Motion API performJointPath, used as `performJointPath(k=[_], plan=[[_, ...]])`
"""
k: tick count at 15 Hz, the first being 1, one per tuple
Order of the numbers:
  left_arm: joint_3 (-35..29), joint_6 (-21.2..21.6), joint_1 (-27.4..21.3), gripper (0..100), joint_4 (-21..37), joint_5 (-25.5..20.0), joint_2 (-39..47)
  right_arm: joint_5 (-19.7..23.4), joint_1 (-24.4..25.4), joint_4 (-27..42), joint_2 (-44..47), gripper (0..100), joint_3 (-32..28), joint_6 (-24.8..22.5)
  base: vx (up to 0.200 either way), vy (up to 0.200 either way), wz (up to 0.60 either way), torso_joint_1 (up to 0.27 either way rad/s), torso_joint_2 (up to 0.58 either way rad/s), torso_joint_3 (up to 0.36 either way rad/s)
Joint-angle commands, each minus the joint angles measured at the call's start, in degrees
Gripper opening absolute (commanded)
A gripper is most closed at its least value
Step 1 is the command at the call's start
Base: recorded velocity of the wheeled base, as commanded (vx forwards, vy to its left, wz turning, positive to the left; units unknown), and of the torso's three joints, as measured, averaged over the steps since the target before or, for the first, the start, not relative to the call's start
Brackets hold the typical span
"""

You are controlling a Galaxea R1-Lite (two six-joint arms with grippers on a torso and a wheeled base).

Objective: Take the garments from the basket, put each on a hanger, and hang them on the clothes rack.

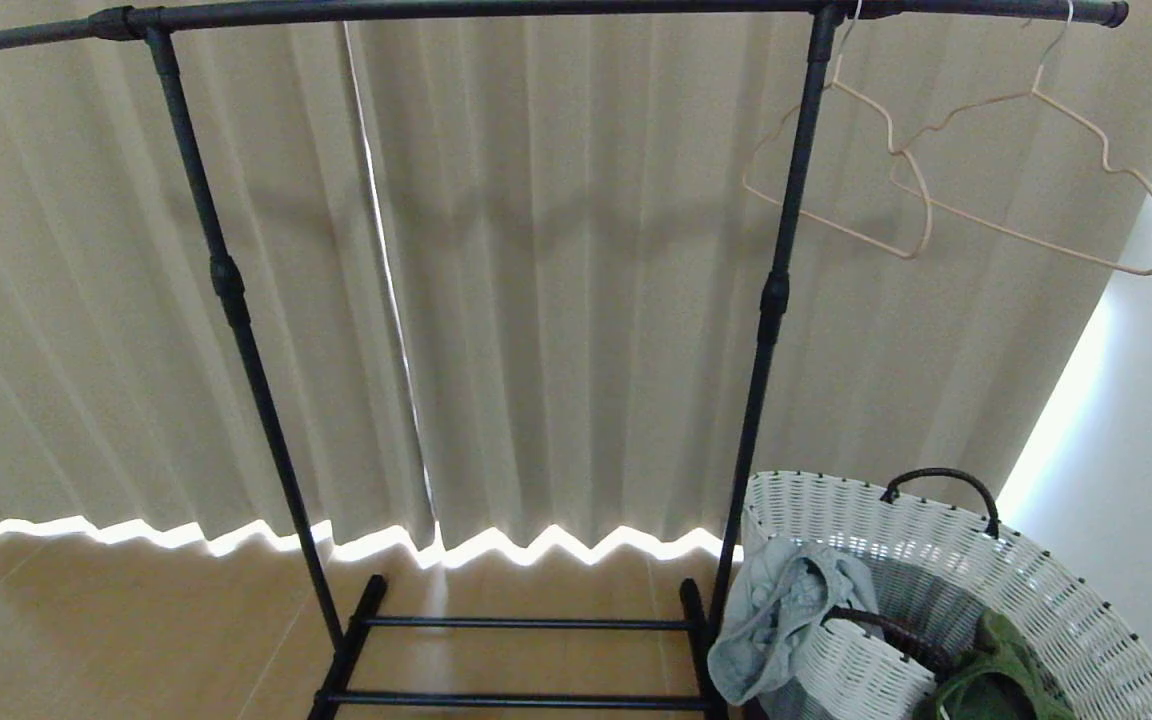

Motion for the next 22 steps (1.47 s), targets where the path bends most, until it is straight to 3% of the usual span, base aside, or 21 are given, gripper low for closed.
performJointPath(k=[1, 8, 12, 16, 20, 22], plan=[[-0.01, 0.01, 0.03, 100, 0.01, 0.01, 0.09, -0.03, 0.02, 0.07, 0.06, 100, 0.01, 0.01, 0.000, 0.000, 0.00, 0.000, 0.00, 0.000], [-0.01, 0.01, 0.03, 100, 0.01, -0.08, 0.00, 0.14, 0.02, -0.02, 0.06, 100, 0.10, -0.25, 0.000, 0.000, 0.00, 0.000, 0.00, 0.000], [-0.01, 0.01, 0.03, 100, 0.01, -0.08, 0.00, 0.49, 0.02, -0.20, 0.06, 100, 0.10, -3.77, 0.000, 0.000, 0.00, 0.000, 0.00, 0.000], [-0.01, -0.08, 0.03, 100, 0.01, 0.10, 0.09, 0.14, 0.02, -0.64, 0.06, 100, -0.08, -3.86, 0.150, 0.000, 0.00, 0.002, 0.00, 0.004], [-0.01, -0.25, 0.03, 100, 0.01, 0.10, 0.00, 0.58, 0.81, 4.46, 2.25, 100, -6.32, -5.26, 0.000, 0.000, 0.00, 0.000, 0.00, 0.000], [-0.01, -0.34, 0.03, 100, -0.08, 0.19, 0.00, 0.58, 5.65, 7.71, 10.43, 100, -10.63, -6.05, 0.000, 0.000, 0.00, 0.000, 0.00, 0.000]])
